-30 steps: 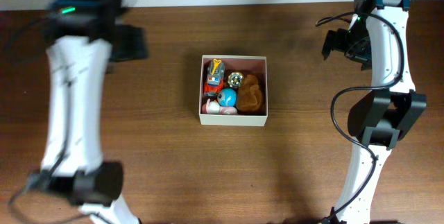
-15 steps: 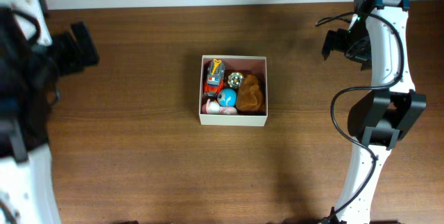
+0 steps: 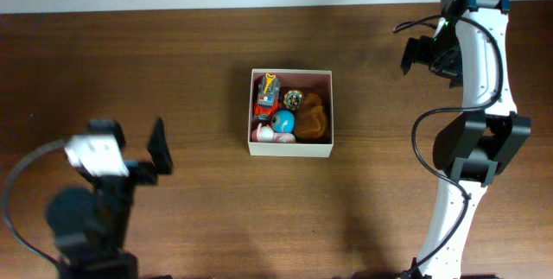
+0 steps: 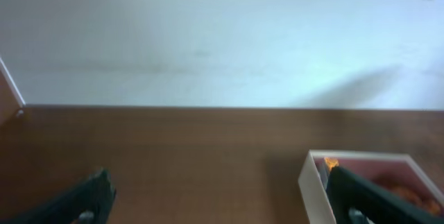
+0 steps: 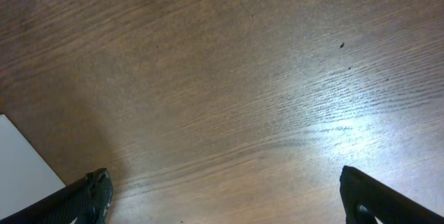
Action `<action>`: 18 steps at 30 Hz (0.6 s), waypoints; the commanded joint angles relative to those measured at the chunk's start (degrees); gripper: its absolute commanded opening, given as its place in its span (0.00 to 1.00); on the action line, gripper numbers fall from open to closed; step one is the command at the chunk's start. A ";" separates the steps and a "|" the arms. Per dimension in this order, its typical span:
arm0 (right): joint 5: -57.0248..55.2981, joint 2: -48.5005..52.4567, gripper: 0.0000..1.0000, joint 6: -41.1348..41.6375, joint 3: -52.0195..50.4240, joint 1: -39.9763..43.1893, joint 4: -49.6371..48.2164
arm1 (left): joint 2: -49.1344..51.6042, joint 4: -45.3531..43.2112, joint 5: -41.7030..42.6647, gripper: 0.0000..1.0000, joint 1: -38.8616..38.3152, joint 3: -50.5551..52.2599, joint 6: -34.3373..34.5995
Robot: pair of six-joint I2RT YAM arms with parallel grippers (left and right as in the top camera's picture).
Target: Pack container
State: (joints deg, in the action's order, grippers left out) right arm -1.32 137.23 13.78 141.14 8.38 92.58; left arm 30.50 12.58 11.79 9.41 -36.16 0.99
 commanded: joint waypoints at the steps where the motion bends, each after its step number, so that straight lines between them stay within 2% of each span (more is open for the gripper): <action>1: -0.68 0.20 0.99 0.68 -0.15 -0.11 -0.04 | -6.88 -5.77 4.37 1.00 0.13 11.56 -0.79; 5: -0.68 0.20 0.99 0.68 -0.13 -0.11 -0.04 | -14.45 -17.16 9.01 1.00 0.13 23.98 -0.79; 8: -0.68 0.20 0.99 0.68 -0.13 -0.11 -0.02 | -19.17 -20.22 9.44 1.00 -0.50 30.32 -0.61; 13: -0.68 0.20 0.99 0.68 -0.13 -0.11 -0.04 | -23.28 -20.31 8.76 1.00 -2.47 35.41 -0.61; 18: -0.68 0.20 0.99 0.68 -0.13 -0.11 -0.04 | -26.25 -11.93 3.96 0.99 -3.91 35.63 -0.63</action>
State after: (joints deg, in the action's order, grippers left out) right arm -1.32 137.21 13.76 141.14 8.38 92.58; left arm 6.26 -1.39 18.52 6.13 -0.99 1.02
